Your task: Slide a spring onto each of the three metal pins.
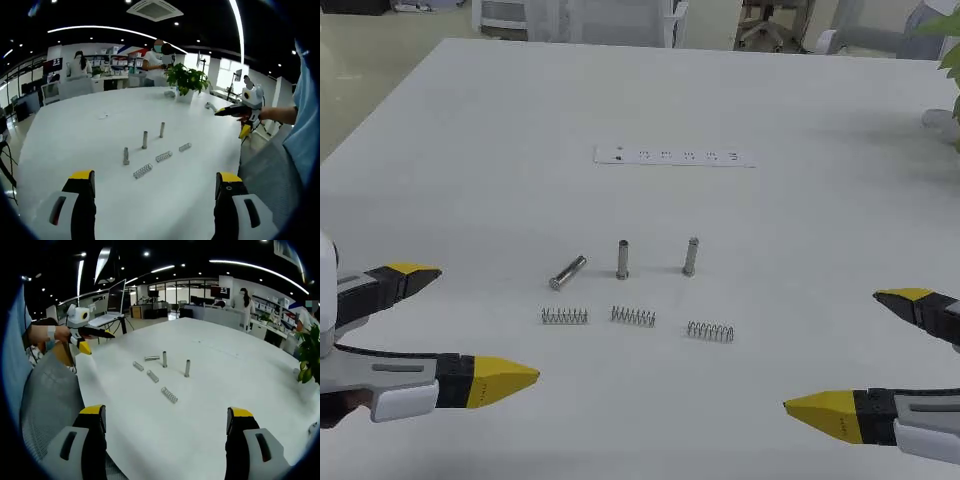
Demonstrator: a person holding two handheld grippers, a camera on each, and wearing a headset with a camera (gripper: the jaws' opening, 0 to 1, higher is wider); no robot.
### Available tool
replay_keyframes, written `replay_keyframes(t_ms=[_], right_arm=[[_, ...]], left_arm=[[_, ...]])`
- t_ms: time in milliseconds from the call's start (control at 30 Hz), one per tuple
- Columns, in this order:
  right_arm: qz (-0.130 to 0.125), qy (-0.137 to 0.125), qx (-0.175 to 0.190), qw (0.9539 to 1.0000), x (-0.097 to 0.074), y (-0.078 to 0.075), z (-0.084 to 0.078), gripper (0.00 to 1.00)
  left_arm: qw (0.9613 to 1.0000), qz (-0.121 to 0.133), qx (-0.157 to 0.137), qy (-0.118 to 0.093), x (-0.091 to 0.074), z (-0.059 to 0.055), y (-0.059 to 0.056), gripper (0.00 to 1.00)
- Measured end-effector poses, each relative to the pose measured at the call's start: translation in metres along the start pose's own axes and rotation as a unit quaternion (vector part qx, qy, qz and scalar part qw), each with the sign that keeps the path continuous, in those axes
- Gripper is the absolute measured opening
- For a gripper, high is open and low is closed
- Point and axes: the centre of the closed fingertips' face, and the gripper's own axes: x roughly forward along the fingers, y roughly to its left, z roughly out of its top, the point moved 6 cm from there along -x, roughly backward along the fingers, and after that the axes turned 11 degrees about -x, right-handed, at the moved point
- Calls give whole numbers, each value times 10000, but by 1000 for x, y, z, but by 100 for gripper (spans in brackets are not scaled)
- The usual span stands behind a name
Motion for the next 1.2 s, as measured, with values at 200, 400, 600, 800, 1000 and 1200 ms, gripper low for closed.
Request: replay_keyframes(t_ms=[200, 400, 600, 800, 1000, 1200], right_arm=[[10, 23, 27, 10000, 0, 1, -2, 100], [31, 31, 45, 10000, 1, 0, -3, 100], [53, 48, 67, 10000, 3, -3, -4, 100], [55, 1, 43, 10000, 4, -5, -2, 100], [81, 2, 53, 10000, 6, -4, -2, 100], [108, 9, 57, 9999, 8, -3, -4, 100]], left_arm=[[10000, 3, -37, 35, 0, -4, 0, 97], [10000, -5, -3, 61, 1, -3, 0, 98], [10000, -4, 42, 90, 2, -1, 2, 98], [9999, -3, 87, 129, 3, 1, 2, 98], [9998, -3, 115, 184, 4, 0, 2, 98], [9983, 21, 414, 412, 6, -3, 2, 98]])
